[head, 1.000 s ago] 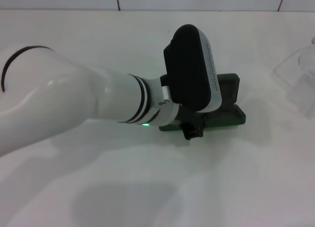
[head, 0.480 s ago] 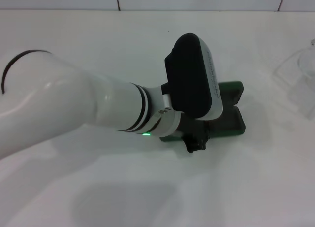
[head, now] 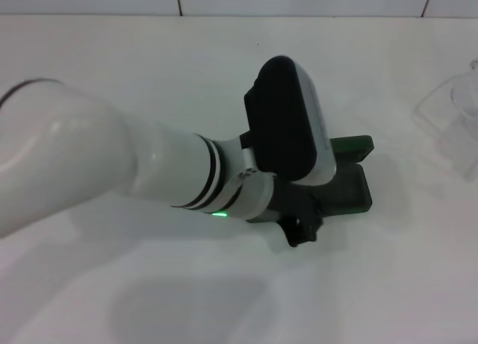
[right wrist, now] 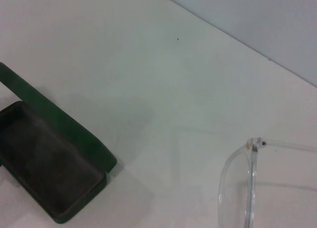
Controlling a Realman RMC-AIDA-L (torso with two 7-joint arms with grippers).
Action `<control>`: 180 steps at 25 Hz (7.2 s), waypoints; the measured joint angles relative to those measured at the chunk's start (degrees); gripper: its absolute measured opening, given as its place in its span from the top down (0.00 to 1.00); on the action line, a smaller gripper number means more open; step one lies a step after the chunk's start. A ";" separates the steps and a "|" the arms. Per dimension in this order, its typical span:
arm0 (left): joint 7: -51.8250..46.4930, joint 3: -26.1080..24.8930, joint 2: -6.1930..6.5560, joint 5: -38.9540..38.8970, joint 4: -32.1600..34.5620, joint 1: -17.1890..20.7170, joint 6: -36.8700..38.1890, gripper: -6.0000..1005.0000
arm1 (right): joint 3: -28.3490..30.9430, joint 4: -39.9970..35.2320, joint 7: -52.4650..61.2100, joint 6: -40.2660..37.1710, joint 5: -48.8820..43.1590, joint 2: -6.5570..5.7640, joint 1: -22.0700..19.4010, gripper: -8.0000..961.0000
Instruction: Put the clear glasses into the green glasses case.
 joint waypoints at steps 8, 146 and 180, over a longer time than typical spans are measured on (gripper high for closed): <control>-0.97 -11.07 0.07 -8.78 16.52 5.50 11.68 0.95 | 1.06 -4.64 0.71 -3.27 2.85 0.02 -0.56 0.93; 35.91 -39.79 0.37 -67.08 -28.16 5.59 48.58 0.93 | -11.98 33.21 -46.64 -24.52 46.35 0.53 9.59 0.93; 38.21 -67.90 3.75 -59.90 -36.02 7.28 48.08 0.93 | -16.27 25.75 -52.71 -31.64 61.49 0.19 0.53 0.93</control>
